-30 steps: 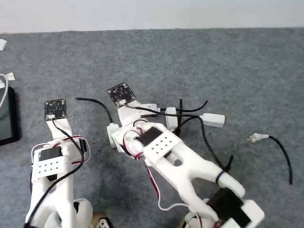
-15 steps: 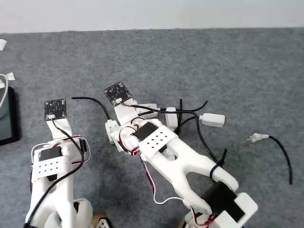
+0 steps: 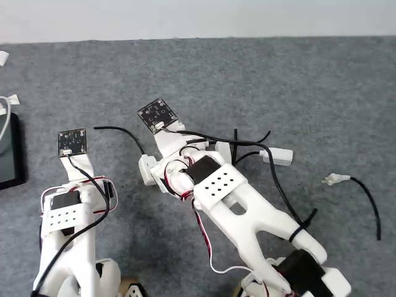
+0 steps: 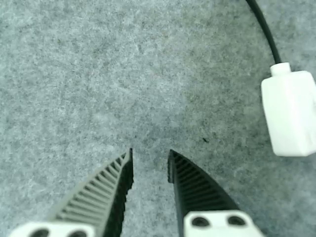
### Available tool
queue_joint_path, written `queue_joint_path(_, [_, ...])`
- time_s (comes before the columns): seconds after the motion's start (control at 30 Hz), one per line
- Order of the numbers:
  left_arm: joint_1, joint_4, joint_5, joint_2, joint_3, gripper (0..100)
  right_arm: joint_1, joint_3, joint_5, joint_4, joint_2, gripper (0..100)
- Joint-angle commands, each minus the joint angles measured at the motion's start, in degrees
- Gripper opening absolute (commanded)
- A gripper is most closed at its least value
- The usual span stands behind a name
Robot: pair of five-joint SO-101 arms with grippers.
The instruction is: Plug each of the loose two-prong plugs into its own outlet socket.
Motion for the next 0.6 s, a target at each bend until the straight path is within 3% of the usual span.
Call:
queue_joint_path(0.0, [-0.4, -1.5, -0.9, -0.9, -0.9, 6, 0.7, -3.5, 0.9, 0.0, -2.7, 0.8])
queue_joint_path(0.17, [-0.4, -1.5, -0.9, -0.9, -0.9, 6, 0.7, -4.6, 2.1, 0.6, -1.2, 0.8])
queue_joint_path(0.57, [-0.4, -1.5, -0.9, -1.0, -0.9, 6, 0.4, -19.6, 2.5, 15.3, 9.5, 0.8])
